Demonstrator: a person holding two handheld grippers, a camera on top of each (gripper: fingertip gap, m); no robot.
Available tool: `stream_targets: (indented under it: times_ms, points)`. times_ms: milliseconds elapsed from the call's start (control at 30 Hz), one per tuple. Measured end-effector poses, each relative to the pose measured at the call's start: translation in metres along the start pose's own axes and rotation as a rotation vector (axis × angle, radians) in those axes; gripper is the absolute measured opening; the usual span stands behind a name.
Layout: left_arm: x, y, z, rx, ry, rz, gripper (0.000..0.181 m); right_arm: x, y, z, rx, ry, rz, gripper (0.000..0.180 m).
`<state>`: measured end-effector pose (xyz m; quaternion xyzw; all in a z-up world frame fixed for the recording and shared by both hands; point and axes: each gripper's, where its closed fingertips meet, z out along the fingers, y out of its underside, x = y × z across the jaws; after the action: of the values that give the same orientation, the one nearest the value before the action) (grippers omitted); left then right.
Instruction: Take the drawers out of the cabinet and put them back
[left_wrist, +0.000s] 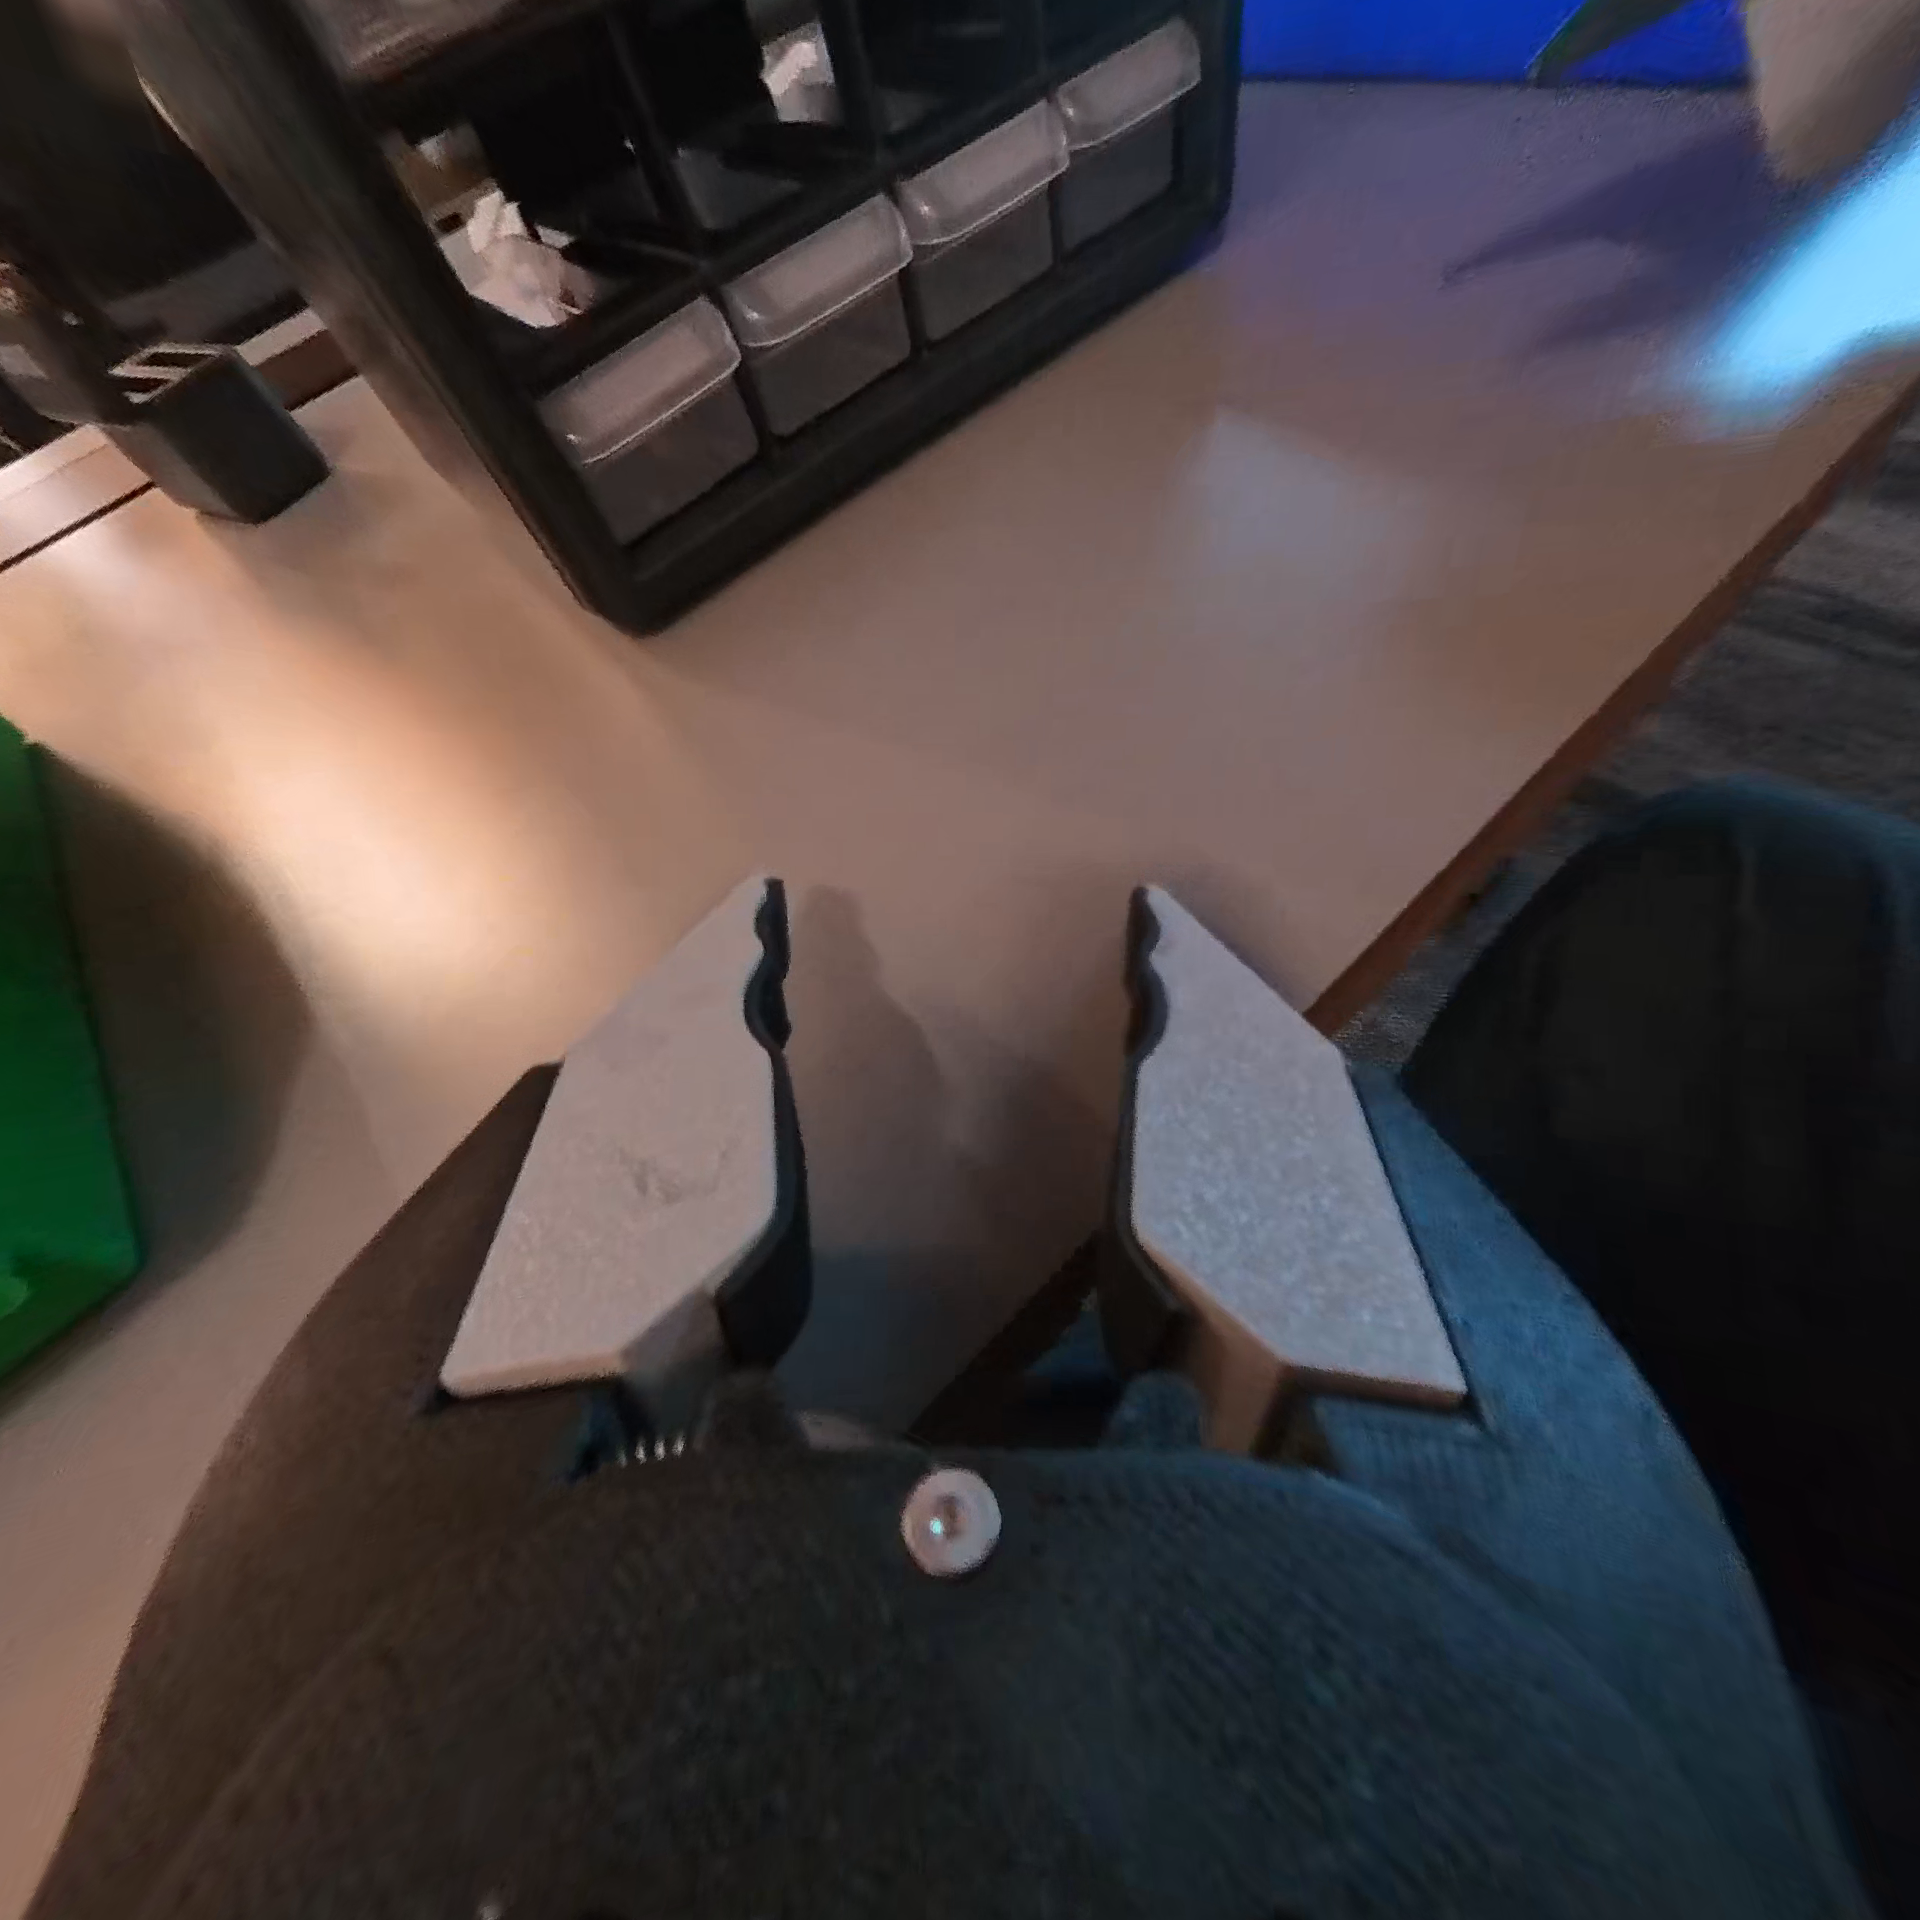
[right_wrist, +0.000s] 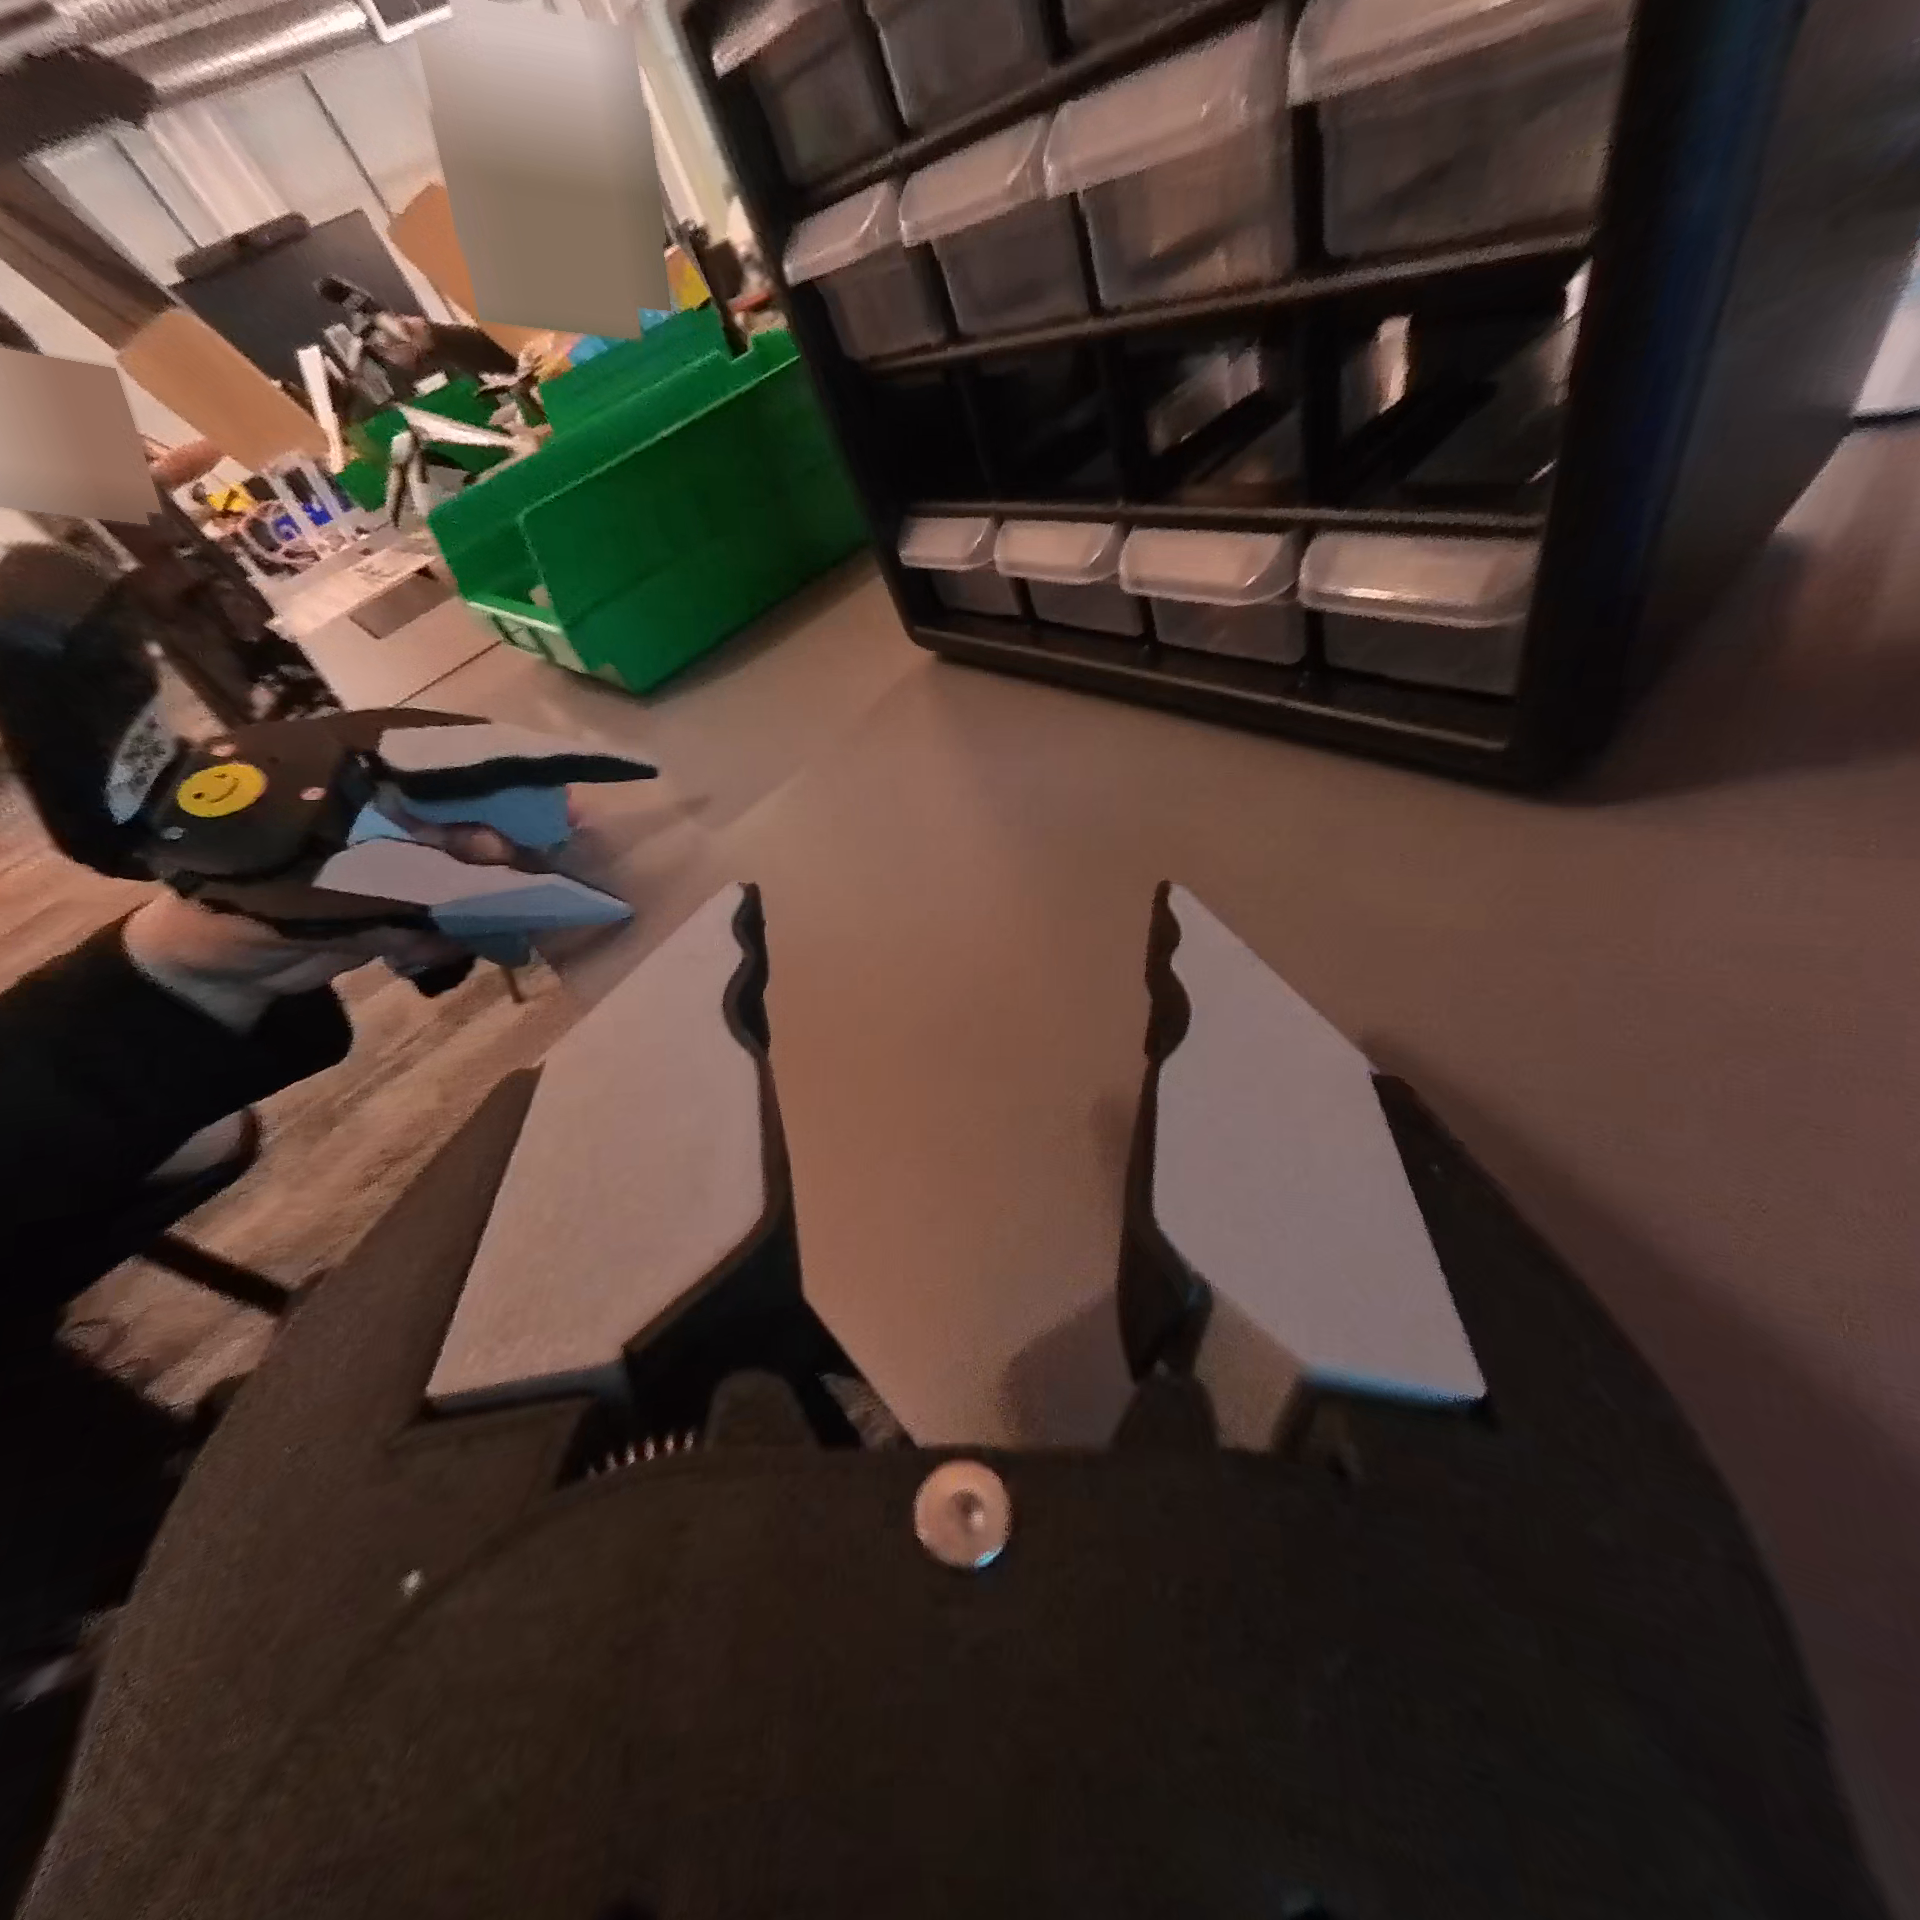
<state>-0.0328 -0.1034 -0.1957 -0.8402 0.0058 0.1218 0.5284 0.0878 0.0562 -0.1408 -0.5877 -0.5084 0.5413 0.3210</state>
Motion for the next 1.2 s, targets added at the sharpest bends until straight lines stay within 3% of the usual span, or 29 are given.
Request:
stream_targets:
  times_ms: [433, 600, 833, 900, 967, 1133, 1200]
  points:
    - [0.001, -0.022, -0.026, 0.057, -0.064, -0.048, 0.057, 0.019, -0.006, -0.018, -0.021, 0.126, -0.091, 0.076]
    - [0.031, -0.022, -0.032, 0.066, 0.059, -0.156, 0.049, 0.018, -0.018, -0.011, -0.009, 0.114, -0.081, 0.08]
    - [0.024, -0.029, -0.054, 0.185, 0.15, -0.294, 0.031, 0.017, -0.046, -0.003, 0.09, 0.102, -0.227, 0.073]
    - [0.025, -0.033, -0.048, 0.19, 0.22, -0.383, 0.024, 0.019, -0.054, 0.001, 0.131, 0.06, -0.212, 0.069]
    - [0.028, -0.038, -0.045, 0.185, 0.297, -0.41, 0.03, 0.01, -0.067, 0.008, 0.182, -0.047, -0.158, 0.071]
    - [0.002, -0.051, -0.041, 0.2, 0.242, -0.328, 0.033, -0.005, -0.085, 0.045, 0.186, -0.156, -0.299, 0.074]
    - [-0.01, -0.056, -0.039, 0.195, 0.213, -0.262, 0.012, -0.009, -0.087, 0.061, 0.177, -0.173, -0.352, 0.076]
